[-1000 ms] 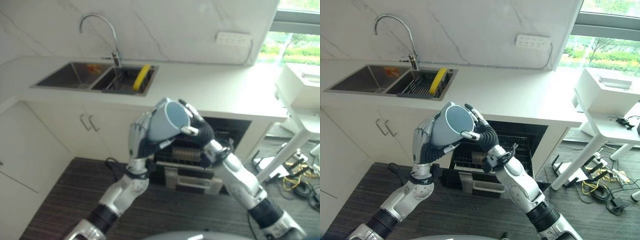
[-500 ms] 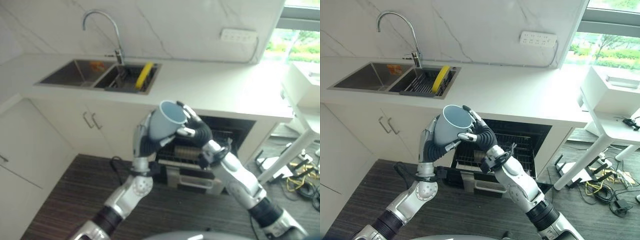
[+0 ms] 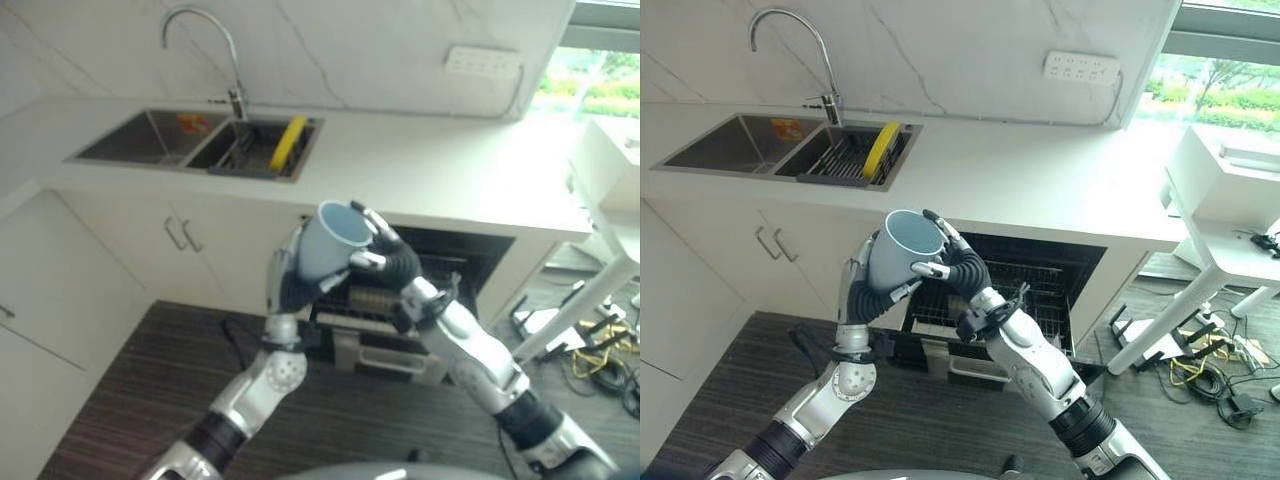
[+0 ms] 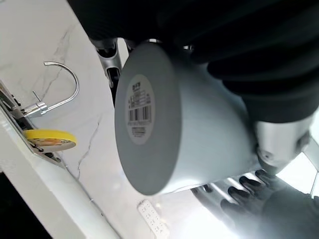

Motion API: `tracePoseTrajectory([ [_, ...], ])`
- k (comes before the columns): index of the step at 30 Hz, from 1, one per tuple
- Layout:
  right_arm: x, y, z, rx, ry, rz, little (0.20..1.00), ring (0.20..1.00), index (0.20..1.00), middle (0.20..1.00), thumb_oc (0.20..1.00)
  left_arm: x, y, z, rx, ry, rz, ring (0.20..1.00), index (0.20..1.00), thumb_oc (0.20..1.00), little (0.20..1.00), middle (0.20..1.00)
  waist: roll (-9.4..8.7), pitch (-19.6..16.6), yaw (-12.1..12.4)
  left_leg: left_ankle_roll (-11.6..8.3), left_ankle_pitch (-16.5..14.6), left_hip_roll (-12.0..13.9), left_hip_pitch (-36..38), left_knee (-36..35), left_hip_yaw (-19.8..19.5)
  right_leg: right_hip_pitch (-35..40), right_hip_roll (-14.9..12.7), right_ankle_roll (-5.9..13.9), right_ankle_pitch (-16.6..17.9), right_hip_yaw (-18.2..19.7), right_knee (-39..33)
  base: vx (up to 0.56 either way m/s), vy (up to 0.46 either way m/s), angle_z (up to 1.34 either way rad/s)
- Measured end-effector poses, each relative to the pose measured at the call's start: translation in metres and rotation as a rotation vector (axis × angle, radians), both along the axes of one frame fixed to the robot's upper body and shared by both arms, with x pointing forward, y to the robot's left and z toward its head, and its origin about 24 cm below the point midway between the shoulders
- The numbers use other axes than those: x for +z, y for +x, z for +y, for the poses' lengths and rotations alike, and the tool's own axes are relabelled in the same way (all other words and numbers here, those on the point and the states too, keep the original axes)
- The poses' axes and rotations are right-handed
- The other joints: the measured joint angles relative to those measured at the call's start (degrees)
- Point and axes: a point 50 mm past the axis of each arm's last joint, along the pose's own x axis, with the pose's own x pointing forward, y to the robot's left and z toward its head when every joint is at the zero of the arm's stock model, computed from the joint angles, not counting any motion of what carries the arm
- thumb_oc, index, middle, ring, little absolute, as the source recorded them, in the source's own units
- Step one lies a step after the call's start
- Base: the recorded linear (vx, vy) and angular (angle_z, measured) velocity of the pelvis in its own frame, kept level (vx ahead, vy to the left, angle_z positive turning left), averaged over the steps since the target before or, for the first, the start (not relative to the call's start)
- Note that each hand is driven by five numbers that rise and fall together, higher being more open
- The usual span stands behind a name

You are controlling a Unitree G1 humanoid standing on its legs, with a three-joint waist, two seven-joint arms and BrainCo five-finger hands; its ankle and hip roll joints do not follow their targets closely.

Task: Place the dishes in the dishwasher.

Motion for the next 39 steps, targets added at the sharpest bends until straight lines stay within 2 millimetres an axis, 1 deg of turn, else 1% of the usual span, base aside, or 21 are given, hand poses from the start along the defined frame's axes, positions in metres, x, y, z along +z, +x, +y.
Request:
tracePoseTrajectory([
  [2,0.001,0.001,0.001,-0.035,0.035,-0.002,1.000,1.000,1.000,1.000,1.000,-0.001,-0.001,-0.005,-0.022,-0.001,0.004,0.200,0.200,0.200,0.200,0.200,0.03,0.02,-0.03,0.00,0.00,-0.01,0.00,0.00,0.00,0.00,0.00,0.00,0.00,-0.01,0.00,0.00,0.000,0.00],
  [6,-0.003,0.003,0.003,-0.070,0.055,0.024,1.000,1.000,1.000,1.000,1.000,0.002,0.001,-0.006,-0.021,-0.004,-0.016,0.200,0.200,0.200,0.200,0.200,0.10,0.05,-0.02,0.00,0.00,-0.02,0.00,0.00,0.01,0.00,-0.03,0.00,0.00,-0.01,0.00,0.00,0.000,0.00],
  [10,0.002,0.005,0.002,-0.112,0.081,0.003,1.000,1.000,1.000,1.000,1.000,0.002,0.000,-0.007,-0.023,-0.005,-0.016,0.200,0.200,0.200,0.200,0.200,0.51,0.27,-0.02,0.00,0.00,-0.02,0.00,0.00,0.01,0.01,-0.03,-0.02,0.02,-0.01,0.00,0.00,0.000,0.00],
  [12,0.005,0.009,0.004,-0.124,0.075,-0.010,1.000,1.000,1.000,1.000,1.000,0.001,-0.001,-0.010,-0.034,-0.003,-0.011,0.200,0.200,0.200,0.200,0.200,0.73,0.31,-0.01,-0.01,0.02,-0.02,0.01,0.01,0.01,0.01,-0.02,-0.03,0.02,-0.01,0.00,0.00,0.000,0.00],
  [15,0.005,0.011,0.005,-0.131,0.070,-0.009,1.000,1.000,1.000,1.000,1.000,0.000,-0.001,-0.011,-0.032,0.002,-0.003,0.200,0.200,0.200,0.200,0.200,0.81,0.32,0.01,-0.02,0.02,-0.02,0.02,0.01,0.00,0.02,-0.02,-0.05,0.04,-0.01,0.00,0.00,0.000,0.00],
  [25,0.002,0.010,0.007,-0.087,0.054,-0.009,1.000,1.000,1.000,1.000,1.000,-0.001,-0.001,-0.008,-0.028,0.013,0.002,0.200,0.200,0.200,0.200,0.200,0.82,0.31,0.05,-0.06,0.06,0.00,0.06,0.01,-0.06,0.10,-0.01,-0.09,0.07,-0.08,0.00,0.00,0.000,0.00],
  [31,-0.004,0.009,0.010,-0.027,0.042,0.033,1.000,1.000,1.000,1.000,1.000,-0.005,-0.001,-0.005,-0.012,0.015,0.017,0.200,0.200,0.200,0.200,0.200,0.77,0.29,0.09,-0.07,0.08,0.01,0.07,0.01,-0.06,0.12,0.00,-0.07,0.05,-0.10,0.01,0.00,0.000,0.00],
  [35,-0.009,0.006,0.014,0.021,0.039,0.068,1.000,1.000,1.000,1.000,1.000,-0.008,0.001,0.000,0.019,-0.007,0.042,0.200,0.200,0.200,0.200,0.200,0.67,0.23,0.07,-0.08,0.08,0.03,0.09,0.01,-0.06,0.12,0.02,-0.03,0.02,-0.10,0.01,0.00,0.000,0.00],
  [39,-0.011,0.007,0.014,0.024,0.052,0.088,1.000,1.000,1.000,1.000,1.000,-0.009,0.001,0.001,0.024,-0.021,0.048,0.200,0.200,0.200,0.200,0.200,0.51,0.13,0.05,-0.08,0.08,0.02,0.12,0.01,-0.06,0.14,0.01,-0.04,0.03,-0.10,0.01,0.00,0.000,0.00],
])
